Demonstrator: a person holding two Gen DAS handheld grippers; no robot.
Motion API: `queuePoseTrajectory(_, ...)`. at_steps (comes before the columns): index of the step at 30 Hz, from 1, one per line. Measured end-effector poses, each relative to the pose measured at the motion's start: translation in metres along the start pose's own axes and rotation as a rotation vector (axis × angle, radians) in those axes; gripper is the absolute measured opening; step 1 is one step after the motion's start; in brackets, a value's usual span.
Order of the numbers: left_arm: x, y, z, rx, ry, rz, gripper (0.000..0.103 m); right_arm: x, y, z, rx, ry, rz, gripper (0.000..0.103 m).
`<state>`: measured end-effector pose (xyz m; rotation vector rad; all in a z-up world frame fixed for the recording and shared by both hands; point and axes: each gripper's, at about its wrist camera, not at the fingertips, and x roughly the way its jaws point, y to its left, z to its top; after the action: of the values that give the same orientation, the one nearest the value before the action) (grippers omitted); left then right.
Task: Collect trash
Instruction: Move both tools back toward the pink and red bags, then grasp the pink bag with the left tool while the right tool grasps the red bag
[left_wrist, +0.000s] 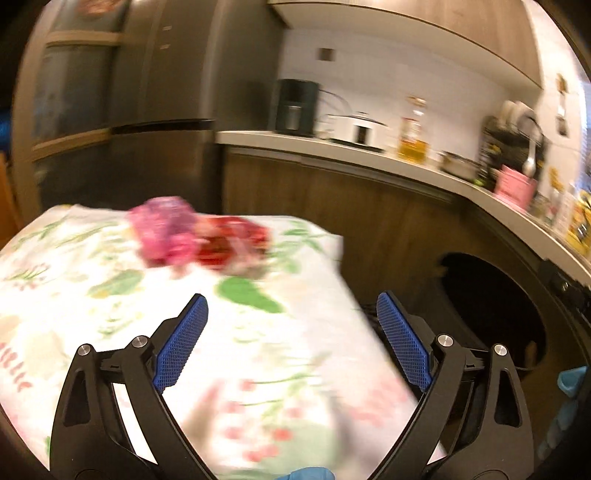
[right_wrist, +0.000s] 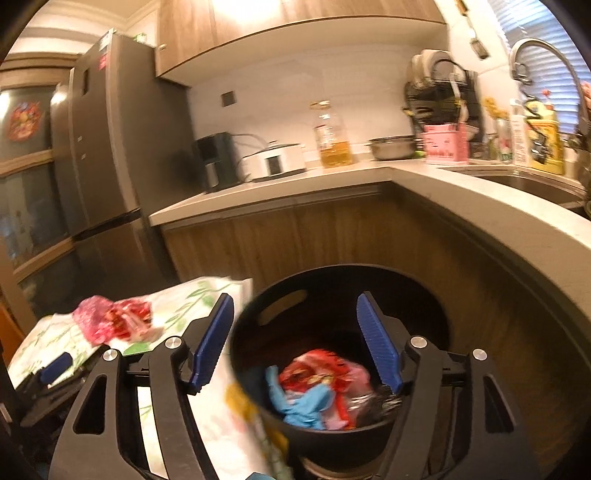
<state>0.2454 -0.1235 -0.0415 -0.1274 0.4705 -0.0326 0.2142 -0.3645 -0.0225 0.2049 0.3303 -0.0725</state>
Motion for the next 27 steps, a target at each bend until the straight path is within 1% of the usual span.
queuePoseTrajectory(3,-0.001,0.036,0.006,-0.038,-0.015,0.077,0.091,0.007,0.023,-0.004,-0.024,0.011,0.037,0.068)
queuePoseTrajectory(6,0.001,0.063,0.01,-0.069,-0.014,0.116,0.091,0.017,0.049,-0.008,-0.041,0.024,0.08,0.068)
queuePoseTrajectory(10,0.008,0.105,0.023,-0.102,-0.037,0.189,0.091,0.029,0.08,-0.011,-0.065,0.035,0.124,0.068)
queuePoseTrajectory(13,0.022,0.128,0.037,-0.131,-0.04,0.213,0.091,0.044,0.107,-0.014,-0.085,0.045,0.155,0.068)
queuePoseTrajectory(16,0.039,0.143,0.047,-0.137,-0.046,0.224,0.091,0.063,0.132,-0.018,-0.102,0.065,0.188,0.068)
queuePoseTrajectory(18,0.05,0.149,0.05,-0.138,-0.049,0.214,0.091,0.072,0.143,-0.021,-0.117,0.075,0.2,0.068)
queuePoseTrajectory(23,0.087,0.161,0.055,-0.15,-0.017,0.184,0.091,0.091,0.169,-0.026,-0.138,0.094,0.219,0.068)
queuePoseTrajectory(27,0.118,0.176,0.059,-0.178,0.035,0.182,0.091,0.107,0.18,-0.025,-0.15,0.106,0.232,0.068)
